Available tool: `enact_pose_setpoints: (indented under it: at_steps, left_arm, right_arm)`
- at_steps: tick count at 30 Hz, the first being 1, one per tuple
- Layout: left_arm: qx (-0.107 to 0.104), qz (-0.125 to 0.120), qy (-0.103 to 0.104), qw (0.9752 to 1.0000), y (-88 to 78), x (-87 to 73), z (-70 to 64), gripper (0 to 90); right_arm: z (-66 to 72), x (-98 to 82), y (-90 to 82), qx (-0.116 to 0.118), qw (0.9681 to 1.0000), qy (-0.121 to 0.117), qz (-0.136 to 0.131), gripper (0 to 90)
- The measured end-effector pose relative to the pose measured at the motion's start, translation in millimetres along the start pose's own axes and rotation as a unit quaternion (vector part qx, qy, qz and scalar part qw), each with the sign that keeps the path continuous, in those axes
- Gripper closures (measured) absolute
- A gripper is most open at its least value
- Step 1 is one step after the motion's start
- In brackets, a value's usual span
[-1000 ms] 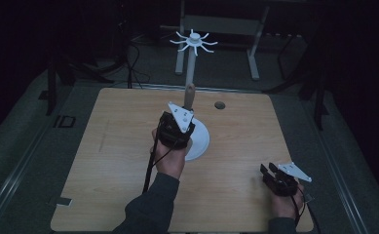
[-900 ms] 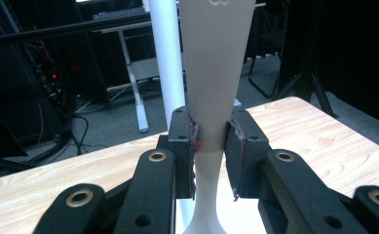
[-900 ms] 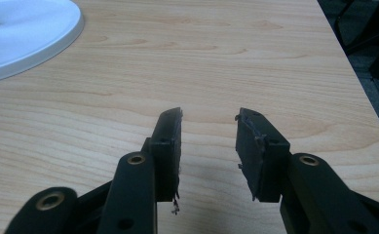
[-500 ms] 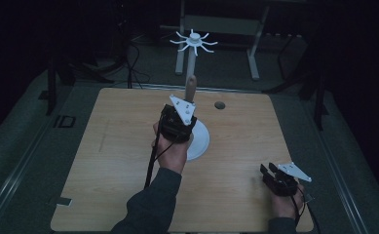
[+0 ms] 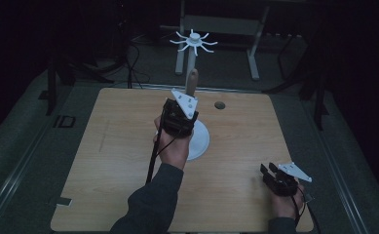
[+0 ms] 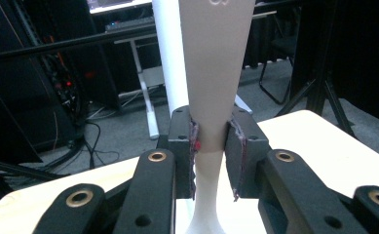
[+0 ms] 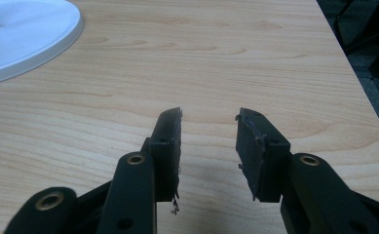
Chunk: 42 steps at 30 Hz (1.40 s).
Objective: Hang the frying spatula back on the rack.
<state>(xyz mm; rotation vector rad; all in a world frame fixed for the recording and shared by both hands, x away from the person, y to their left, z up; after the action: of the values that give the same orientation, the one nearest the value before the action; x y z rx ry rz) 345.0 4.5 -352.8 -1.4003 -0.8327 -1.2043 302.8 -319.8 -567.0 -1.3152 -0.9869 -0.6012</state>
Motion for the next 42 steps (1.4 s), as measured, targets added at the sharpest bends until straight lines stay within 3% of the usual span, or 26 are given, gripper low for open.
enact_pose_setpoints:
  at_steps: [11,23,36,42]
  left_arm:
    - [0.005,-0.005,0.0,1.0,1.2,10.3,-0.8,74.7]
    - [0.024,-0.006,0.006,0.9997,4.3,23.9,-0.1,74.7]
    - [0.055,0.002,0.022,0.9982,12.8,28.5,-1.2,74.7]
    - [0.06,0.004,0.022,0.998,16.6,30.0,0.2,74.6]
  right_arm:
    - [-0.7,-0.1,-0.3,0.0,1.0,0.001,0.0,61.0]
    - [-0.5,-0.3,-0.4,0.0,1.0,0.001,0.0,60.9]
    - [-0.5,0.0,0.5,0.003,1.0,-0.002,0.001,60.9]
    - [-1.2,0.0,-0.7,0.003,1.0,0.001,-0.001,60.8]
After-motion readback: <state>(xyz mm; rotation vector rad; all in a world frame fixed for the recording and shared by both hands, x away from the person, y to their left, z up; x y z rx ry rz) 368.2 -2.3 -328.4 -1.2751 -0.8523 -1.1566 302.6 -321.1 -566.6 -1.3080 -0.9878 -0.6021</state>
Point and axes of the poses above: each handheld gripper's, and its own axes: y roughly forward along the jaws, x roughly out of its top, z roughly to its left, the point moved 3 cm from there along y, roughly forward along the jaws, and after that the axes turned 4 degrees about -y, right-handed, at the moved point
